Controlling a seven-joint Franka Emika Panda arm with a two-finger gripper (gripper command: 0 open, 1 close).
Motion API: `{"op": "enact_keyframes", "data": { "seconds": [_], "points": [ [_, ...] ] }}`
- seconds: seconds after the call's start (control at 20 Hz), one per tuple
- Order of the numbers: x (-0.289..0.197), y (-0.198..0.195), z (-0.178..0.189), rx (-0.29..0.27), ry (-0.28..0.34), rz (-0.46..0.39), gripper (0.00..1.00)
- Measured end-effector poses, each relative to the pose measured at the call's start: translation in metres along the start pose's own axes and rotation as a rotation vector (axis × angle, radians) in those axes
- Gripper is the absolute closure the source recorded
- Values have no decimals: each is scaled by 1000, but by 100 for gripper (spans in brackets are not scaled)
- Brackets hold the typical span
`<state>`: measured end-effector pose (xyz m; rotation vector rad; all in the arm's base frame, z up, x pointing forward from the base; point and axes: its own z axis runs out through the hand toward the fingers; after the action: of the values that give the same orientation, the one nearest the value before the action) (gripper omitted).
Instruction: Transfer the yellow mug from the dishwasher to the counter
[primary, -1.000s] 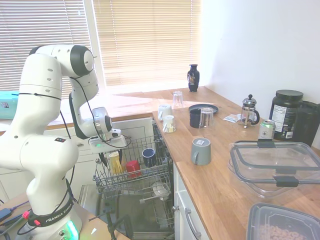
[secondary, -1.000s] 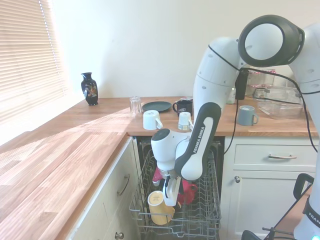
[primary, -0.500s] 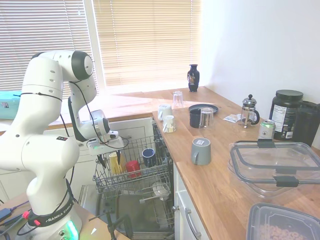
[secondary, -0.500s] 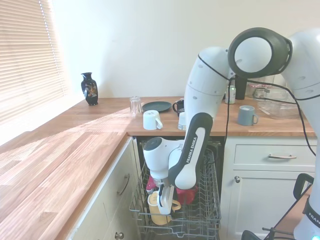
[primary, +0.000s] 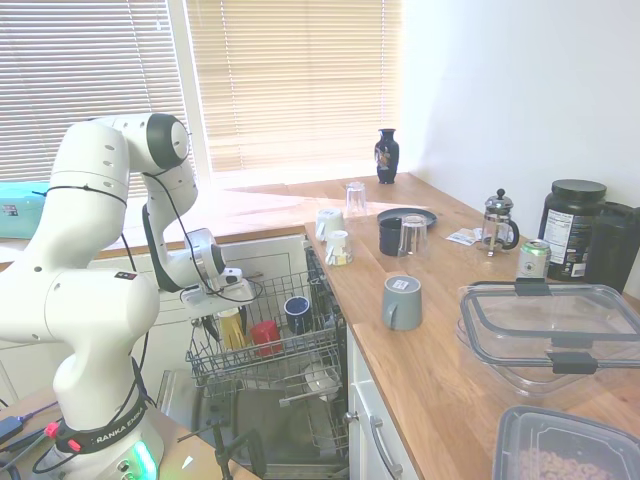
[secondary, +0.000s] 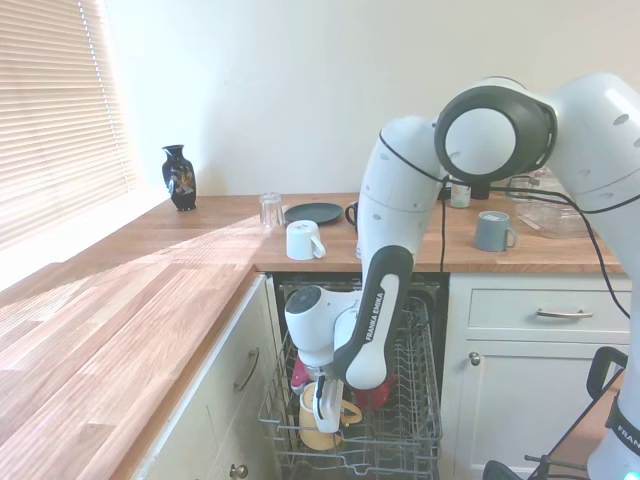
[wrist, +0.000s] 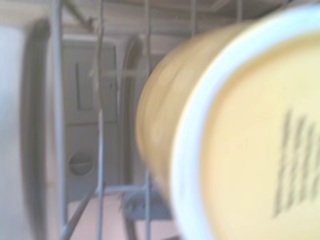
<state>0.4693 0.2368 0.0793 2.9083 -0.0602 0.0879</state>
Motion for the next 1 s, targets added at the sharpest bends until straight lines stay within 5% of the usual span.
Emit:
{"op": "enact_keyframes", "data": {
  "seconds": [0.65,1.0],
  "points": [
    [6,3,21,76,50,3,0],
    [6,6,23,72,73,-34,0]
  ]
}}
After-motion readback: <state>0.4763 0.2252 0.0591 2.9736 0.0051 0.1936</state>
